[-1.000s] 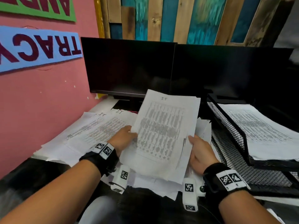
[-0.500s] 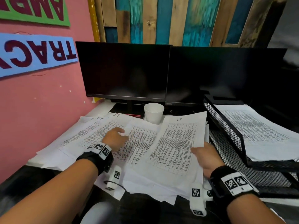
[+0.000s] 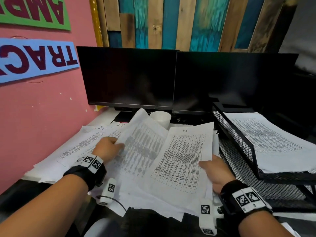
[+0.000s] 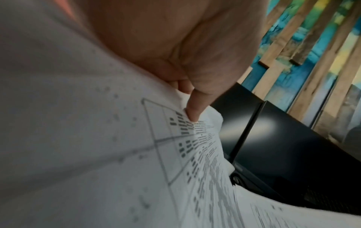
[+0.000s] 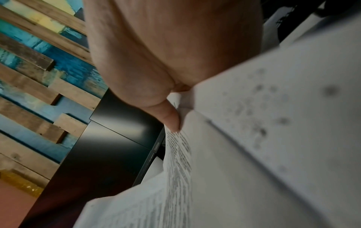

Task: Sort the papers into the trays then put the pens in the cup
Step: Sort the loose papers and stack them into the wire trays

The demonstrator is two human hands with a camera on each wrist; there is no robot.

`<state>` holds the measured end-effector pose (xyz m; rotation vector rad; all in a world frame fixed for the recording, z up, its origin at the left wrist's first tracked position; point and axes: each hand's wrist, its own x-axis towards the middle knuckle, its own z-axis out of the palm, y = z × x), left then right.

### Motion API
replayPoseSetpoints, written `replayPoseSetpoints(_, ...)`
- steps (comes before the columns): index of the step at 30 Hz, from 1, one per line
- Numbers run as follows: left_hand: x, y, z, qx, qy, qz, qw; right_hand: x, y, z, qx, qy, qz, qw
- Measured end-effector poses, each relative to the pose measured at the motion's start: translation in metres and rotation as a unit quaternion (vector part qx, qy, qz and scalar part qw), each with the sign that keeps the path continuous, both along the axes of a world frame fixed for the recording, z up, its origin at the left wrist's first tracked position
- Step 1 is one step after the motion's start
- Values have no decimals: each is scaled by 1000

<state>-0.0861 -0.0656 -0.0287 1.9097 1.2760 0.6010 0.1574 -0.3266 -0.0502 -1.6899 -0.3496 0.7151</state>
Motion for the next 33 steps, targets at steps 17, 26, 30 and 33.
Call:
replayPoseSetpoints(17,16,-23,13,-97,-89,-93,987,-12,20,8,123,97,-23,987)
replayPoseSetpoints(26,61,-67,-10,-110,-75,-170,976,-16,1,11,57,19,27,998)
replayPoseSetpoints(30,65,-75,-11,-93,-74,-197,973,-13,-2,4,17,-24,6,1000)
replayPoseSetpoints(33,56,-57,-9,-91,-65,-170,979,-5,-6,6,30,-14,-21,999)
